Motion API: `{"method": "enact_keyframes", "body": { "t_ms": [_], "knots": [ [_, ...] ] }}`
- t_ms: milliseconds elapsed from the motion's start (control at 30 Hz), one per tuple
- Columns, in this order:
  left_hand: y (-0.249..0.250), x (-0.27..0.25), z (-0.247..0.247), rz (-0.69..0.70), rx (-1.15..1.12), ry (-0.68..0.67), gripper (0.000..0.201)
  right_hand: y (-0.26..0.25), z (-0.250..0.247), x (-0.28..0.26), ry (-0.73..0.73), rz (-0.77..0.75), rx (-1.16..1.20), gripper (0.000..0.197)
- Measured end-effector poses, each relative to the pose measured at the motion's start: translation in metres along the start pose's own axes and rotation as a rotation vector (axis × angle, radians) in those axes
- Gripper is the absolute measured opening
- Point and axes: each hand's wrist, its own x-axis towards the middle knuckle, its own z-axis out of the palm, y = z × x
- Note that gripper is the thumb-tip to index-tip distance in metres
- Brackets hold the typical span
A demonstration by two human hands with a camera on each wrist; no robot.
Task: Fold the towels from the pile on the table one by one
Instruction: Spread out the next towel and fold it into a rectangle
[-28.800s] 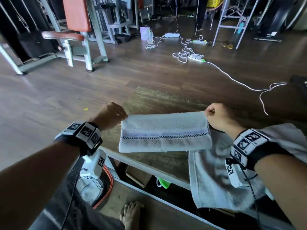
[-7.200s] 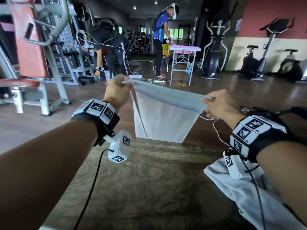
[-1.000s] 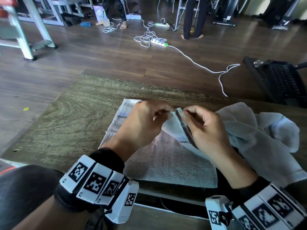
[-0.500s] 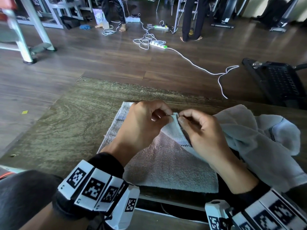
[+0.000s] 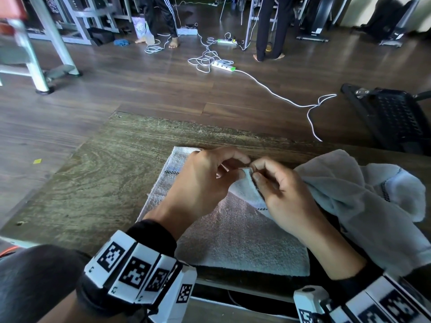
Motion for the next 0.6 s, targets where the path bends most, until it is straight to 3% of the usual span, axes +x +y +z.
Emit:
{"method": "enact_keyframes", "body": {
  "t_ms": [600],
  "knots": [
    [0.0003,0.0009,-0.0027,0.041,0.068,0.054,0.017,0.0014,-0.0022,-0.0004,0.077,0.017,-0.009,0.010]
  ]
}}
